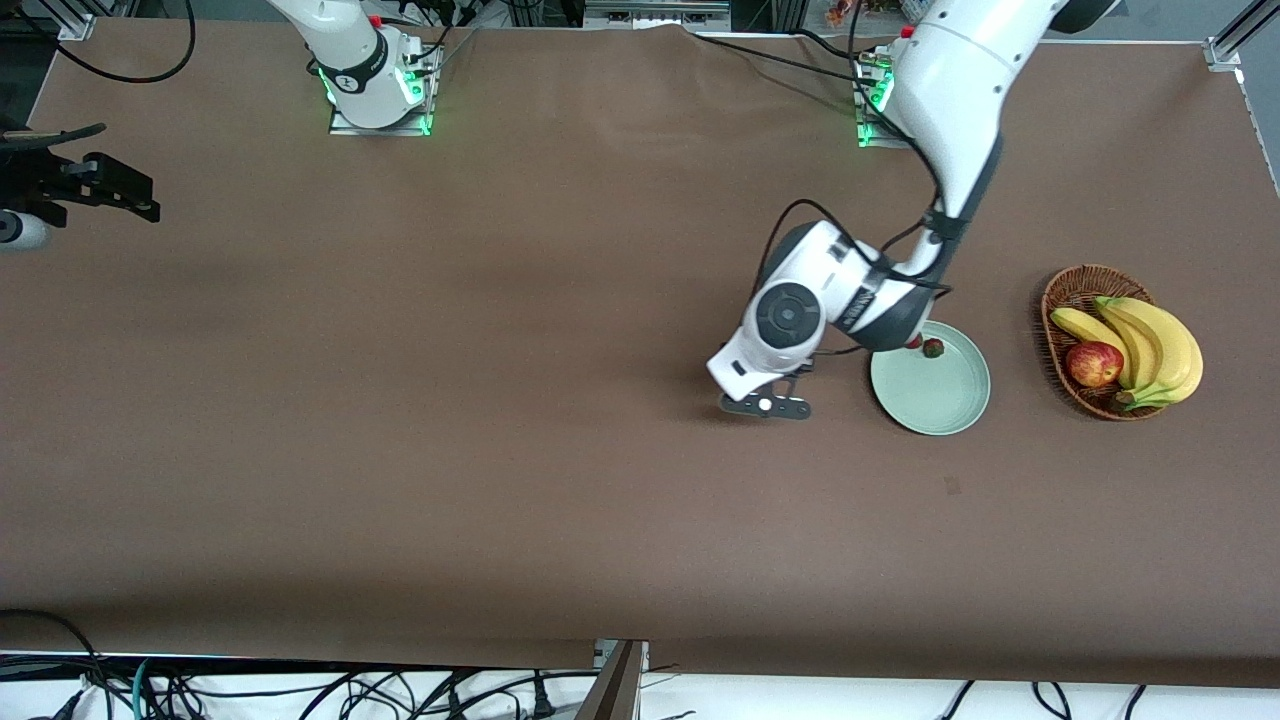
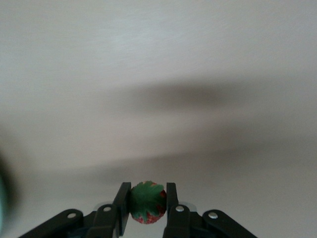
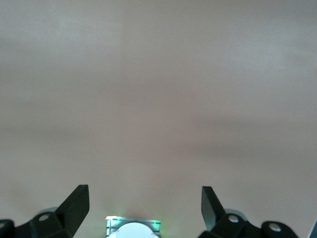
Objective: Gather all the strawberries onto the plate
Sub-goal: 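Carry the strawberry onto the plate and open the left gripper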
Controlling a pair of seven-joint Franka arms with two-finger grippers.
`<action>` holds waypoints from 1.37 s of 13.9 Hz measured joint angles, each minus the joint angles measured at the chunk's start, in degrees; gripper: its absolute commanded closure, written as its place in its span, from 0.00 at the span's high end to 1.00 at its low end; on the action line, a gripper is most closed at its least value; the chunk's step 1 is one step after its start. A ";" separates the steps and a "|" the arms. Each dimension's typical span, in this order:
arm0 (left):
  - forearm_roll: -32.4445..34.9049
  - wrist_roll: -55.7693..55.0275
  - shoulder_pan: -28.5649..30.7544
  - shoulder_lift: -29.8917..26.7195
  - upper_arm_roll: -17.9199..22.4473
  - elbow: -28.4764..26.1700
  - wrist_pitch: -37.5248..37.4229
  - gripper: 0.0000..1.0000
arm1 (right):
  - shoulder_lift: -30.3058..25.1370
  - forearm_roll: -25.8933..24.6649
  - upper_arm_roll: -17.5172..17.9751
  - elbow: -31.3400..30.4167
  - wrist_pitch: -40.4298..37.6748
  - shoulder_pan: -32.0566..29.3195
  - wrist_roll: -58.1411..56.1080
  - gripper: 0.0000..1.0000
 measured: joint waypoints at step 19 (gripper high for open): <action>0.06 42.29 16.92 -1.92 -0.93 -1.07 -10.09 1.00 | 0.10 0.22 -0.35 0.76 -0.87 0.03 3.10 1.00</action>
